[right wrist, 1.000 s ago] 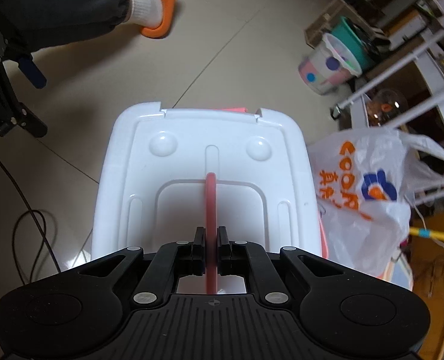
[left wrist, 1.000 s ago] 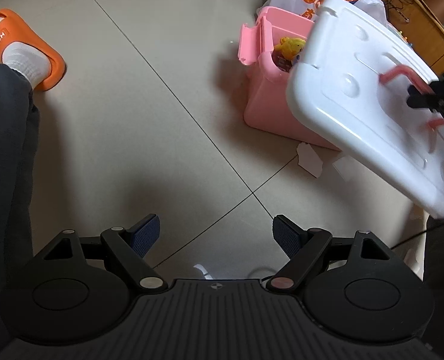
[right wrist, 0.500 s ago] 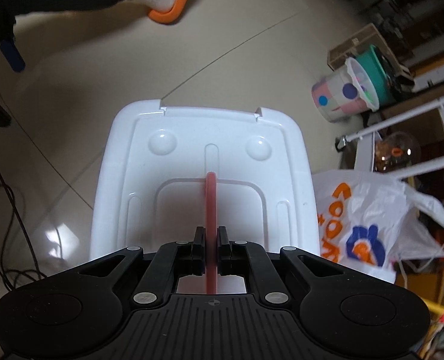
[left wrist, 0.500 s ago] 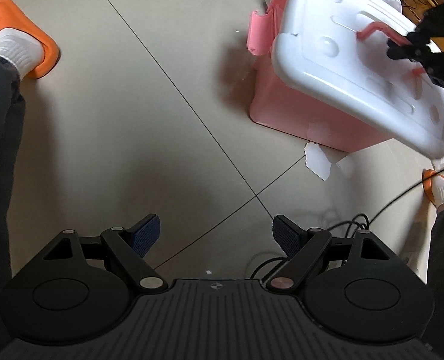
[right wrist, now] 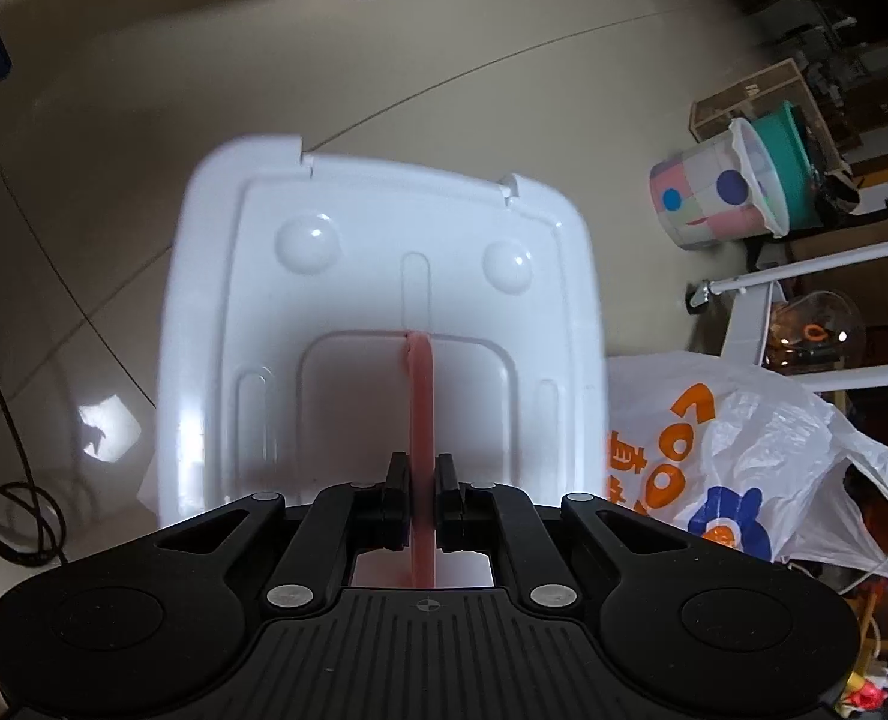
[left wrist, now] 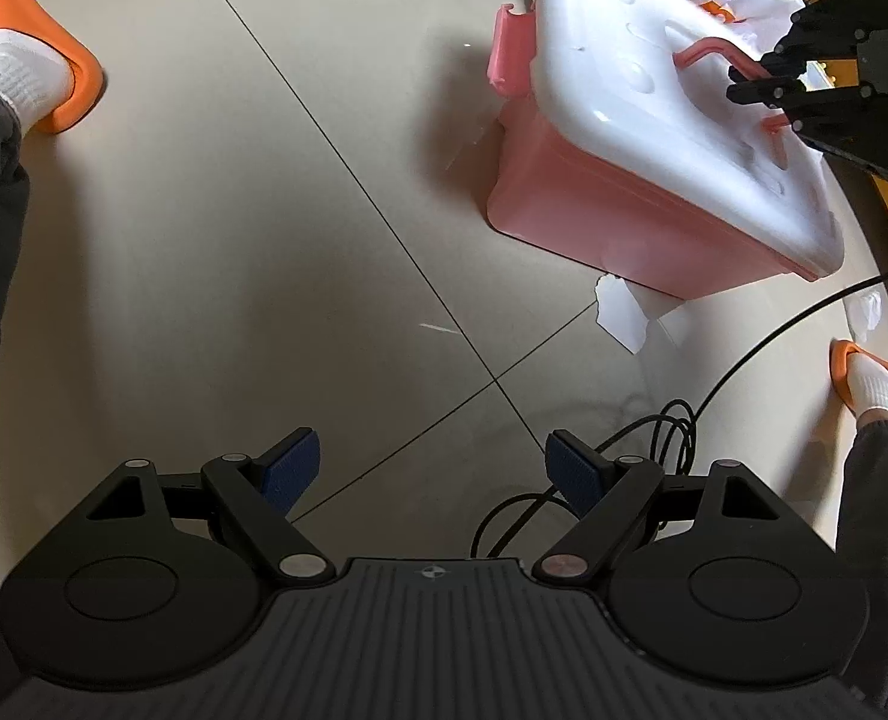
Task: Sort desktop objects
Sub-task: 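Lower the white lid onto the pink bin's rim with the right gripper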
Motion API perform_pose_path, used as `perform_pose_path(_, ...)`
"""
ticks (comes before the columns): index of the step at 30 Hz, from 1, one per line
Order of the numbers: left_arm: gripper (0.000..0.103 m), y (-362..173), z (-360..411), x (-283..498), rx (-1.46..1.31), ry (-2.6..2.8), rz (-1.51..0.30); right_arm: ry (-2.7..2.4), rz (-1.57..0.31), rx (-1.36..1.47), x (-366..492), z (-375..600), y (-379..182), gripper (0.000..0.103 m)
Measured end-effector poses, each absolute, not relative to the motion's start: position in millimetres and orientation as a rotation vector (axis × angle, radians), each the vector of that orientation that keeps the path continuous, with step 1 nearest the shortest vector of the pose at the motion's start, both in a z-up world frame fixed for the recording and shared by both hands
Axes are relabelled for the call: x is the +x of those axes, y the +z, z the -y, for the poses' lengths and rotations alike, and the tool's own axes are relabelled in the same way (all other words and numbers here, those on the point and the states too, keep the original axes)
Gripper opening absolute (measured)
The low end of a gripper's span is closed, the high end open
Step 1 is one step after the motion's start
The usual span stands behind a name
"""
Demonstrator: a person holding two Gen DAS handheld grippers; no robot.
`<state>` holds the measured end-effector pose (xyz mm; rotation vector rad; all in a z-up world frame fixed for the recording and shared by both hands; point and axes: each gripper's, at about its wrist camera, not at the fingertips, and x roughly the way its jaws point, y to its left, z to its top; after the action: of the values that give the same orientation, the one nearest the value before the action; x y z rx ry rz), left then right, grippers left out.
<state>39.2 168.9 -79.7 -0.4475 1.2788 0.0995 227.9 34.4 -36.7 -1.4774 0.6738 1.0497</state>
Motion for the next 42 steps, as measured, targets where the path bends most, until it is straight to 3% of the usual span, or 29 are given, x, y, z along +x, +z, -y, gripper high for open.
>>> perform_pose_path(11, 0.084, -81.1, -167.7, 39.5, -0.445, 0.102, -1.285, 1.000, -0.749, -1.449, 238.0, -27.8, -42.8, 0.006)
perform_pose_path(42, 0.084, -79.8, -157.3, 42.0, -0.384, 0.103, -1.272, 0.909, -0.711, -1.381, 232.0, -31.0, -54.8, 0.006)
